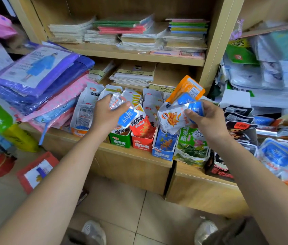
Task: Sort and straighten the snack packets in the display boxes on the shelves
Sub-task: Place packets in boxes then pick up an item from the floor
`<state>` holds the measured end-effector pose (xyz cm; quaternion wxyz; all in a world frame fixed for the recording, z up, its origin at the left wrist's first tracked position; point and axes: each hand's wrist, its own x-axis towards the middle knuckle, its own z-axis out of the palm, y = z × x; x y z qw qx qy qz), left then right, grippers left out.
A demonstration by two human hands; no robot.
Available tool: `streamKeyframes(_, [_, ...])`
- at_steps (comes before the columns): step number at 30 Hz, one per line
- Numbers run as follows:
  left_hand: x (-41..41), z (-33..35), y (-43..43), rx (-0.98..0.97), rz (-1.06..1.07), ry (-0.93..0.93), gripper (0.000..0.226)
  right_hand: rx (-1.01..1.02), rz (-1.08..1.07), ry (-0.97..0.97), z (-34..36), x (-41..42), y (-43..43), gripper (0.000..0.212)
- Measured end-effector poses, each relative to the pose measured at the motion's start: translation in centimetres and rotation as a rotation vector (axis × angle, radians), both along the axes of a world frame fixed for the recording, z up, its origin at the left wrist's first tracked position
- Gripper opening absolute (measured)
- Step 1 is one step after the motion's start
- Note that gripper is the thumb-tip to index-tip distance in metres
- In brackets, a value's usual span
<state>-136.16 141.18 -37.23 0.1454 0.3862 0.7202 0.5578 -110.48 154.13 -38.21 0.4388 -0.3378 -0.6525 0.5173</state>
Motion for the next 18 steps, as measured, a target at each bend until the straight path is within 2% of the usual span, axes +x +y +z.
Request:
streamKeyframes(2, [-0.1,0.0,-0.6,0.005,0.034,-0.08,0.048,0.026,0.078,-0.016,0.1,-0.1,-0.3,0.022])
streamKeyframes(4, [-0.2,0.2,-0.9,-0.012,0.04,-0.156,0.049,0.061,0.162,-0.051,0.2,-0.2,-0.5,0.019])
streamKeyframes(9, [-0.7,0.6,-1.2,0.036,0.059,-0.414,0.014,0.132,0.274,-0.175,-0.6,-0.1,-0.2,0.007])
streamKeyframes(11, [-0.6,1.0,-1.8,0.081,0.044,-0.408,0.01,0.117,0.286,-0.171,-0.7,-0.2,-0.3,0.008])
streamKeyframes(14, [-1.1,1.5,-3.0,0.166,0.008,-0.304,0.019,0.086,0.284,-0.119,-0.4,-0.5,-0.6,0.009])
streamKeyframes(18, [-3.0,1.6,-4.9,0.211,0.08,-0.264,0.02,0.075,0.291,-0.076,-0.2,-2.0,-1.1,0.005])
